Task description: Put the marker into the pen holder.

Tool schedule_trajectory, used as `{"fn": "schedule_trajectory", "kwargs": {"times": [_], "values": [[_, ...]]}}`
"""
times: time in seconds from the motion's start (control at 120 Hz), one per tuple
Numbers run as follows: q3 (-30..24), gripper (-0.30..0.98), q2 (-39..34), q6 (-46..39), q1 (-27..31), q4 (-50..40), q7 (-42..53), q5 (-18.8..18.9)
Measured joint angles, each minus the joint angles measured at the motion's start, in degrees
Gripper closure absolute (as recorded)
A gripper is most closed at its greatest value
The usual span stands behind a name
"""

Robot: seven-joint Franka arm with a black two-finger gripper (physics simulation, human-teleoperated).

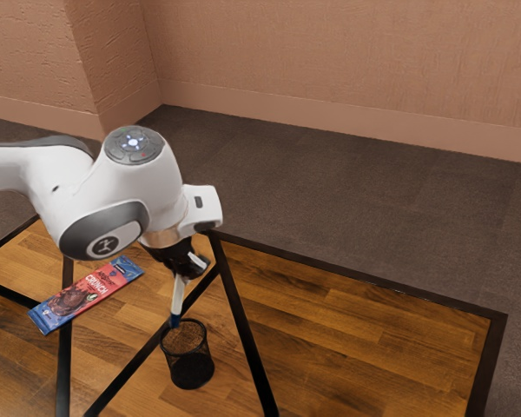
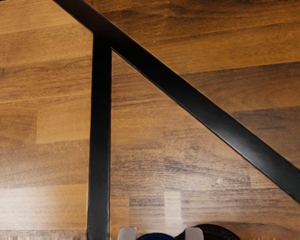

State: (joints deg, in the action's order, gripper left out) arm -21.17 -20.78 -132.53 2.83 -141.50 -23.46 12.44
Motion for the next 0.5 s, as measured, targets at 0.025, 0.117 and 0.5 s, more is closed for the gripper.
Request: {"fn": "schedule_trajectory", "kwargs": {"times": [0.025,0.117,0.5], "values": [[-0.2,0.76,-0.2,-0.1,0.0,-0.3,-0.9,-0.3],[-0.7,0.76,-0.7,-0.2,0.0,-1.0,-3.9,-1.3],[0.0,0.26,2.7,0.3,3.0,2.1,-10.7,-6.0]]}}
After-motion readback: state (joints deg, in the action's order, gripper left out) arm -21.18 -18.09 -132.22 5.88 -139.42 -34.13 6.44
